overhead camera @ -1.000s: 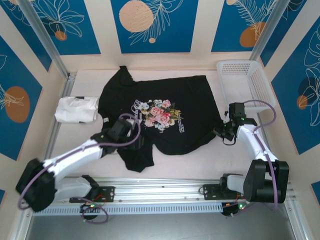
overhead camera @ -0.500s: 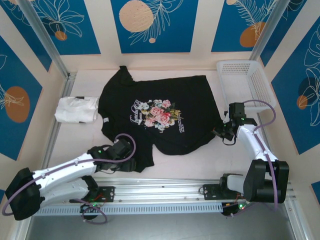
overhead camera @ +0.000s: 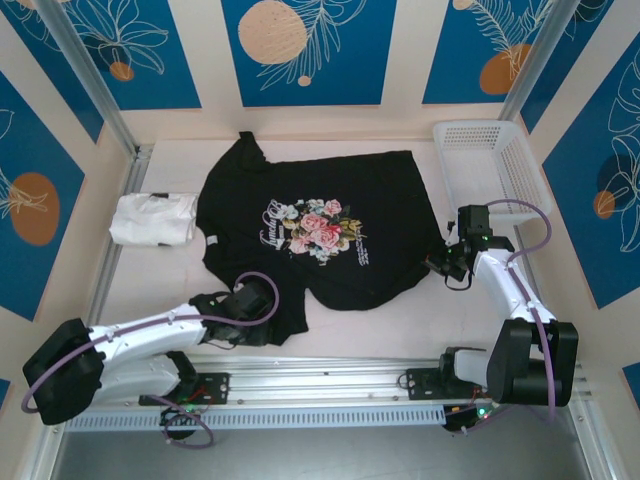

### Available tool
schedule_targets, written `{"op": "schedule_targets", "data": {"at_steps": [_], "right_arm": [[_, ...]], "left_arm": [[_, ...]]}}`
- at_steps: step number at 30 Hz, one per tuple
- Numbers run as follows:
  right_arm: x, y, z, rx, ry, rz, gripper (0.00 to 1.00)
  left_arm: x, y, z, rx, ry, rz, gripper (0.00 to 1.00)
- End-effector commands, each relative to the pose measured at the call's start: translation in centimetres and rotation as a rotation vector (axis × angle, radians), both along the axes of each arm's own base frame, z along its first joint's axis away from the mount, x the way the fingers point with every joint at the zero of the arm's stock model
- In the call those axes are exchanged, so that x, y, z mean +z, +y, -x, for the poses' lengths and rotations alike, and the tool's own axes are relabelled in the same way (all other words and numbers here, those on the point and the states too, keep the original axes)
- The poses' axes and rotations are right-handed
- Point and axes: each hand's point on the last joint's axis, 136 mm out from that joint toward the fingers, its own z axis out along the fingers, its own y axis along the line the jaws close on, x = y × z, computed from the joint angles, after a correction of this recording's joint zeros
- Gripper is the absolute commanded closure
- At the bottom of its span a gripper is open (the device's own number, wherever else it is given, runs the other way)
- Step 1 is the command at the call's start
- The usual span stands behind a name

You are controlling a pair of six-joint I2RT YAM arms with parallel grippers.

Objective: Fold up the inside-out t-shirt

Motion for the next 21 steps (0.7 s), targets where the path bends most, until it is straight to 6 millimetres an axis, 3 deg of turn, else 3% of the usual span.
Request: {"op": "schedule_targets", "data": {"at_steps": [1,13,21], "right_arm": [[-0.6,0.4,0.4,0.021,0.013,-0.02,1.0],[-0.3,0.5,0.4,0.023,0.005,-0.024,1.0],[-0.2,0.5,0.4,0.027,-0.001,-0.024,1.0]], "left_arm": [[-0.1,-1.5,-0.2,-0.016,-0.011,0.066,0.68],[1.5,-0.1,-1.6,0.021,-0.15,0.074,0.99],[2.5,1.2,-1.7,0.021,-0.172,0.016,1.0]]}}
